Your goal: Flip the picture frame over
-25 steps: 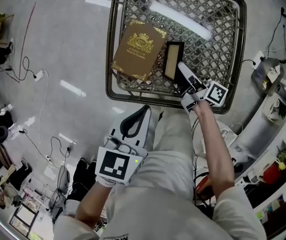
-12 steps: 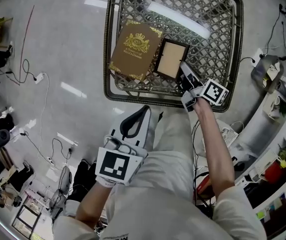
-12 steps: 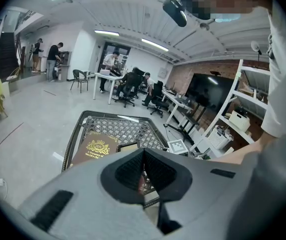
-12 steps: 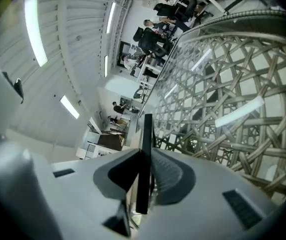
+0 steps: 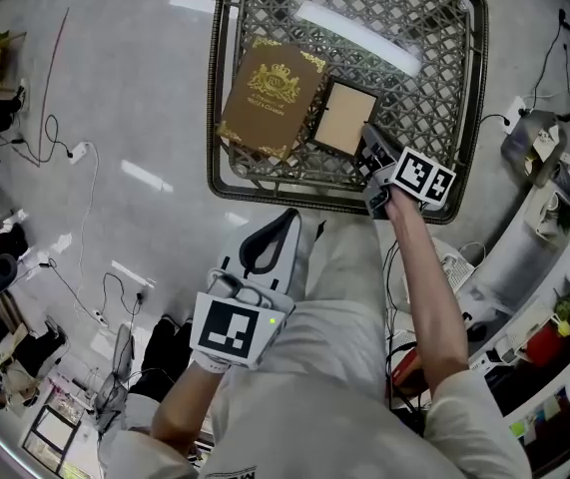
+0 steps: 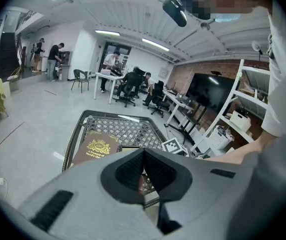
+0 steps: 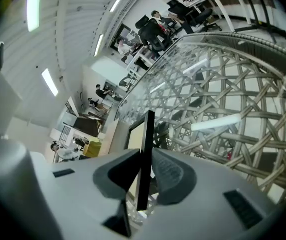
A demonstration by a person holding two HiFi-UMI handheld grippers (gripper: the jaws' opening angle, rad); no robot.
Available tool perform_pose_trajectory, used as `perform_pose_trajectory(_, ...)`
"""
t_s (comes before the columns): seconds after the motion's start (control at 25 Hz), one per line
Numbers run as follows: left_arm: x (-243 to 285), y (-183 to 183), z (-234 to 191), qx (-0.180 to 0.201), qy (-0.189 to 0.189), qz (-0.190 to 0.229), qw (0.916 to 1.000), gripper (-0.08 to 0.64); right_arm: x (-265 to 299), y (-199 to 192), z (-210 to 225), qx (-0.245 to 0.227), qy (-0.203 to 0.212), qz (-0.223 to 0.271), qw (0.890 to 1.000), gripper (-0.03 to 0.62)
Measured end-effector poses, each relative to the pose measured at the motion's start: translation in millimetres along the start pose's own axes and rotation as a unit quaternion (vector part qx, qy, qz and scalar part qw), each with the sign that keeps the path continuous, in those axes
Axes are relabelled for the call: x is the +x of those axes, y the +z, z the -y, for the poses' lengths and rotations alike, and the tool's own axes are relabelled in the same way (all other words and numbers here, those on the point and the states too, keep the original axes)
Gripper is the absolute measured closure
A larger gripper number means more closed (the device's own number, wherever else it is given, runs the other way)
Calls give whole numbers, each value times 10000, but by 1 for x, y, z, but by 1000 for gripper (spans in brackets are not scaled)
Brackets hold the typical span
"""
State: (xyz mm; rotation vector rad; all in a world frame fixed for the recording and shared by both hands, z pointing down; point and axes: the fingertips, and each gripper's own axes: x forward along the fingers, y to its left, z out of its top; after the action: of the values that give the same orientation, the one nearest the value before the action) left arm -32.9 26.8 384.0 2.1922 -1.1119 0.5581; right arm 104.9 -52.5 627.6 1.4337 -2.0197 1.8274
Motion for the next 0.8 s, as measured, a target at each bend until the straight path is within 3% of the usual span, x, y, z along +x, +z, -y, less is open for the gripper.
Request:
perform_pose_trajectory(0.2,-2,-2,-2,100,16,25,9999,535,2,-2,8,-676,-675,-210,9952,500)
perform_pose_trajectory(0.4,-4,-2,-1,14,48,29,10000,535,-4,4,15,-1747,-1446,-299,9735,515)
perform_pose_trajectory(0.6,-6,1,1,-98,35,47,9999,535,-10,8,13,-2044,-1595,-296,9654,525)
perform_pose_trajectory(0.8,-12,7,2,164,20,94,9998,535,-31,15,-1,-2312,-1658,-178,9585,557)
